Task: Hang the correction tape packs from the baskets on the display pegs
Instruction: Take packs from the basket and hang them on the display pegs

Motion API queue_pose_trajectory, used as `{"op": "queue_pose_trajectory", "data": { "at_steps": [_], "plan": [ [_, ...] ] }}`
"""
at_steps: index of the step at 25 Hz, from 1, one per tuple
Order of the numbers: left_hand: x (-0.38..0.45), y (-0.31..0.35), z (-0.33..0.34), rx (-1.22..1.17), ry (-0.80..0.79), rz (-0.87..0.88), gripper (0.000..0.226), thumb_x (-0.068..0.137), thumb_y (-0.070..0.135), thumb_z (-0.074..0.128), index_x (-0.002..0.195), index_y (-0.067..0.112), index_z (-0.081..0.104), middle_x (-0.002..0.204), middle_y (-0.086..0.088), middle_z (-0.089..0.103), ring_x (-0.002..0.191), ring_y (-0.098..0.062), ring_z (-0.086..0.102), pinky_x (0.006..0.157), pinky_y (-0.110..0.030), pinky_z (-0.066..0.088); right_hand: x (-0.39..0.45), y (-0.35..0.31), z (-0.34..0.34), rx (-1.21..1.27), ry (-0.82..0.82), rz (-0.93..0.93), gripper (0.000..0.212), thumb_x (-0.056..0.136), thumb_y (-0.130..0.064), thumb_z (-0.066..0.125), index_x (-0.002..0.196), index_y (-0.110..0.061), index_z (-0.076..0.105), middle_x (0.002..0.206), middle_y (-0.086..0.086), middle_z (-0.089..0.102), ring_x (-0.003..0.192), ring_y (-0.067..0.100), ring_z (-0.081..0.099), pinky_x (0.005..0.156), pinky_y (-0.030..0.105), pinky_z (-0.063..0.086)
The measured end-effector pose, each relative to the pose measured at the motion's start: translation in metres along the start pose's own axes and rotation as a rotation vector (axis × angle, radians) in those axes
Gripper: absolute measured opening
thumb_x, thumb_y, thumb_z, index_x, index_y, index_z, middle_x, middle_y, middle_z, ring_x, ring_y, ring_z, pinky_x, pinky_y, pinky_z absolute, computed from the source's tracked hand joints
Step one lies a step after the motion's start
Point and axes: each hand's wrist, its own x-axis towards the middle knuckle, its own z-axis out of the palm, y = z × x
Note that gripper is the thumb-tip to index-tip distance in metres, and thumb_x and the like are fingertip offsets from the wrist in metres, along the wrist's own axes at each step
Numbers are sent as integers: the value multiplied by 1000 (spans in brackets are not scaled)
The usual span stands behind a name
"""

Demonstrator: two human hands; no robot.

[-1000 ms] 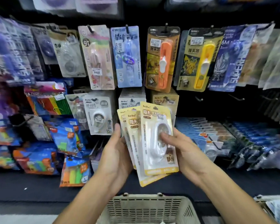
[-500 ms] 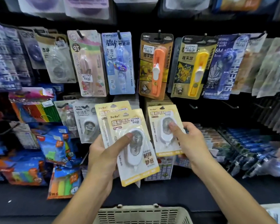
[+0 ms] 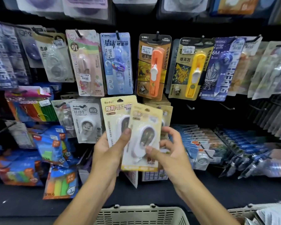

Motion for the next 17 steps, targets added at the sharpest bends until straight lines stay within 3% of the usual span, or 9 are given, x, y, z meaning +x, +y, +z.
{"op": "queue_pose_trajectory", "data": {
  "at_steps": [3,5,7,9,11,13,14,16,17],
  "plan": [
    [2,7,-6,-14,33,26,41,74,34,76,113,24,72,105,3,80,91,-16,77,62,-23,60,12,-8,-14,90,186,16,45,90,-14,74,121,-39,53,97,1,71,75,17,73,61,43,61],
    [2,10,-9,0,50,17,42,75,33,75,116,22,71,105,1,80,89,-16,78,60,-24,60,16,-8,-24,-66,243,33,35,93,-16,70,116,-39,57,104,4,66,73,16,70,52,39,58],
    [3,11,-11,11,57,9,42,76,31,74,116,20,71,105,-1,80,89,-18,78,58,-26,60,20,-4,-25,-175,316,-3,28,92,-22,66,112,-41,59,107,-4,61,67,20,66,48,37,56],
    [4,10,-12,21,58,1,41,77,30,74,116,20,71,106,-2,79,91,-21,78,60,-28,61,21,-4,-22,-176,368,-61,25,92,-27,65,108,-46,60,103,-14,62,53,13,58,46,35,51],
    [4,8,-11,14,54,-10,40,77,29,74,116,20,71,108,-2,79,93,-21,77,62,-30,62,21,-7,-22,-227,370,-96,24,89,-31,65,103,-51,62,95,-20,65,53,4,58,47,26,46],
    [4,8,-9,11,49,-18,40,77,29,73,116,20,71,107,-2,79,93,-22,77,62,-32,62,23,-7,-26,-284,356,-99,26,89,-33,66,105,-53,64,98,-27,65,68,-9,61,52,16,45],
    [4,8,-9,12,48,-20,40,77,29,73,115,20,71,107,-3,79,93,-23,77,62,-32,62,24,-5,-27,-272,325,-69,30,90,-31,66,110,-53,64,109,-28,63,79,-12,62,60,14,48],
    [6,7,-7,13,36,-23,40,78,30,73,116,20,70,108,-3,79,95,-24,77,63,-31,63,26,-1,-29,-321,231,67,44,95,-26,65,132,-48,55,136,-19,48,111,-2,57,87,28,53],
    [6,7,-6,13,18,-31,40,79,31,73,118,21,70,110,-3,79,97,-24,77,64,-31,63,23,-1,-28,-432,221,99,51,97,-27,63,143,-43,47,145,-17,38,126,8,50,99,36,49]
  ]
}}
